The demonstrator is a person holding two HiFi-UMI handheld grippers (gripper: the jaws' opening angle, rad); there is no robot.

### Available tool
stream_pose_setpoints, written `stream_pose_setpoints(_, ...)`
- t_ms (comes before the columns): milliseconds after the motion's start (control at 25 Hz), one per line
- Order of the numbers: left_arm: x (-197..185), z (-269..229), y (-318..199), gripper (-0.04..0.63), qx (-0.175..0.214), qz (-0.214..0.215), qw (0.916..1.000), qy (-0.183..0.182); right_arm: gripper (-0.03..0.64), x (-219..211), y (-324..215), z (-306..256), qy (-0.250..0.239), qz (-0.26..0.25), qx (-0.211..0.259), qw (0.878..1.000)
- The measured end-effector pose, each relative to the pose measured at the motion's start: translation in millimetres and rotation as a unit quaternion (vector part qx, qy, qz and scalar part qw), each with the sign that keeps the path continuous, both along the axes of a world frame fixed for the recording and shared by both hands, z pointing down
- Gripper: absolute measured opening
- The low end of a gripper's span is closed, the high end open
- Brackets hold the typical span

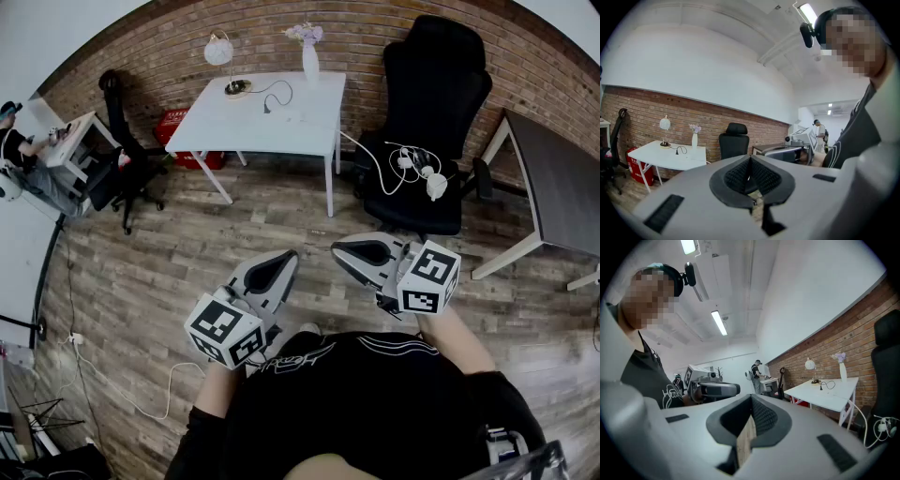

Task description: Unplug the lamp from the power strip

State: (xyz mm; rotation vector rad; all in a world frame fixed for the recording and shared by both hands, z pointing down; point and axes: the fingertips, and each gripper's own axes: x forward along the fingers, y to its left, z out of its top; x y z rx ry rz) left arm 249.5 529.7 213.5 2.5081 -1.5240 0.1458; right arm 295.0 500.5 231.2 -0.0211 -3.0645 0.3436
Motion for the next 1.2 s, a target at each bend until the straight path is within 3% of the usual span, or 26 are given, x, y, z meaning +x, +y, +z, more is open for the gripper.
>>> stream_pose_setpoints(640,3.8,-5.0,-5.5,0.003,0.001,-0.008,0.9999,-0.008,-0.003,5.6,-12.4,-7.4,-0.019,0.004,0.002,1.0)
stream_pose_setpoints(960,-23.7,9.0,-21.2,0.003,0.003,-0.029,0.9995,0.013,-0.003,-11.8,-26.0,10.5,-0.013,-0.005,-0.003,1.0)
stream_pose_setpoints(1200,-60.4,24.6,-61.1,0.003,-0.003,-0.04,0.999,0.02,-0.003,-39.7,-56.9,26.7,-0.002,-0.005,-0.011,1.0)
